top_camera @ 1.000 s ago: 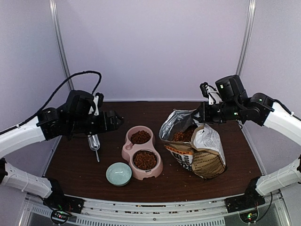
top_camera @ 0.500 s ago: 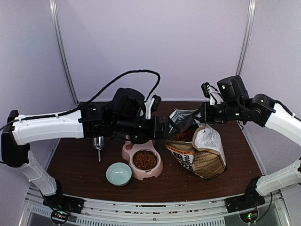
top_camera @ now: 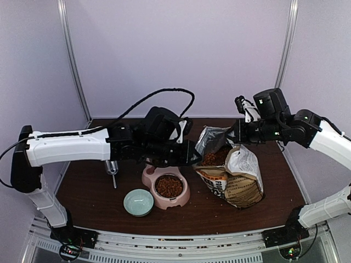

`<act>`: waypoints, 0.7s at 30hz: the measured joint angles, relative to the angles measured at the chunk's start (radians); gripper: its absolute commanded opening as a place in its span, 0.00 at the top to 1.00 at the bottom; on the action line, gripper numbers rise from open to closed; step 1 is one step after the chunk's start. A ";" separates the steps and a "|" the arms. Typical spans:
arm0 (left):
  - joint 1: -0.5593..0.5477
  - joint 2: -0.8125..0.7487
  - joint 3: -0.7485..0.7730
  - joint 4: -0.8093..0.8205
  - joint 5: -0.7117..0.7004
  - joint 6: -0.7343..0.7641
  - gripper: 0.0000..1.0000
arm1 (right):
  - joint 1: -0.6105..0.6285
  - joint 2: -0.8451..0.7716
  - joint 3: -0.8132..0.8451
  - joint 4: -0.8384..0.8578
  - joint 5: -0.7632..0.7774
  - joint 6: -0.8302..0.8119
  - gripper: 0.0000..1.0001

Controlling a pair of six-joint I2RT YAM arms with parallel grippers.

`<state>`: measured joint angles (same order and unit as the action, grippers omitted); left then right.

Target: Serve the pet food

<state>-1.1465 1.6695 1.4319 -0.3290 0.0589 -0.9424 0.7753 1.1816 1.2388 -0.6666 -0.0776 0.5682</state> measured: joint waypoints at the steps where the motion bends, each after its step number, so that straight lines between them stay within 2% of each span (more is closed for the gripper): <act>1: 0.000 0.005 0.011 -0.010 -0.003 0.007 1.00 | 0.006 0.000 0.000 0.000 0.002 -0.001 0.99; 3: -0.001 0.010 0.027 -0.030 -0.010 0.014 1.00 | 0.021 0.000 0.001 -0.006 0.010 -0.006 0.88; 8: 0.001 0.026 0.072 -0.082 -0.039 0.041 1.00 | 0.050 -0.002 0.071 -0.018 0.013 -0.030 0.43; 10: 0.004 0.025 0.074 -0.093 -0.048 0.048 1.00 | 0.053 -0.016 0.114 -0.019 0.027 -0.048 0.31; 12: 0.008 0.025 0.074 -0.097 -0.051 0.054 1.00 | 0.052 -0.044 0.142 -0.021 0.046 -0.056 0.26; 17: 0.022 0.015 0.069 -0.102 -0.049 0.066 1.00 | -0.032 -0.149 0.150 -0.047 0.116 -0.074 0.24; 21: 0.043 0.013 0.069 -0.103 -0.028 0.090 1.00 | -0.130 -0.217 0.009 -0.048 0.150 -0.058 0.17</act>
<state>-1.1030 1.6829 1.5005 -0.4324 0.0307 -0.8520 0.6449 0.9649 1.2476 -0.7143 0.0719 0.5098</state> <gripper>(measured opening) 0.021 0.775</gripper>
